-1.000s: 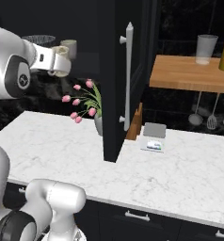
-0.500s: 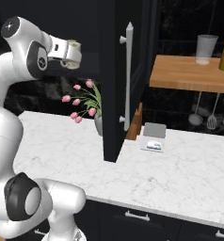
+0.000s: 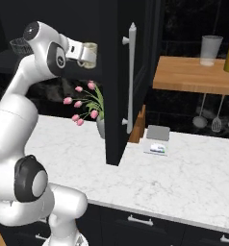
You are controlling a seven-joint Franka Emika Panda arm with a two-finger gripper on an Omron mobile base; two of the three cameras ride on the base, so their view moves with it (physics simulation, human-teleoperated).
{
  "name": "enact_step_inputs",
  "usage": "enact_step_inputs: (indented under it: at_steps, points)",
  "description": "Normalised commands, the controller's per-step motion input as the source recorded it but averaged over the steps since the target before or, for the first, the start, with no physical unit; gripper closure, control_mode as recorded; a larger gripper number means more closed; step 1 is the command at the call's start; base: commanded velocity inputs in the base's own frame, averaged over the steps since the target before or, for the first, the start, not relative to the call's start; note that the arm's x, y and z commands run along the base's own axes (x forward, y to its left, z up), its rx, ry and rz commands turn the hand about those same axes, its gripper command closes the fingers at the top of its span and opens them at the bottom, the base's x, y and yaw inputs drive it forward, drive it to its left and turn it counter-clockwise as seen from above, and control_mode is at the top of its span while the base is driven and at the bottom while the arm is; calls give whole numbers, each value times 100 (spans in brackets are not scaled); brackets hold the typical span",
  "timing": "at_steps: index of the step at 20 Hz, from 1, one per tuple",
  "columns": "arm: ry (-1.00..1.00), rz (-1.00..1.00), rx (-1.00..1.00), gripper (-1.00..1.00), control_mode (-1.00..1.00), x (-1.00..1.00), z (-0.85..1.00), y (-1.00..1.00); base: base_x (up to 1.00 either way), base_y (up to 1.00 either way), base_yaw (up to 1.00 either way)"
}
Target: Gather all objects into one cabinet and sort the glasses and bowls to opposite sides.
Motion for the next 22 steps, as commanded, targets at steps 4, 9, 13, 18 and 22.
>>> enact_step_inputs:
  at_steps: [4,9,13,18,22]
  points:
    - [3,-8,0,100,-100,46,0,-24,0,0,0]
    - [4,-7,0,100,-100,23,-5,-20,0,0,0]
    - [1,-6,0,100,-100,24,-9,-20,0,0,0]
    - [0,-5,0,100,-100,26,-9,-16,0,0,0]
    - [0,-5,0,100,-100,27,-7,-8,0,0,0]
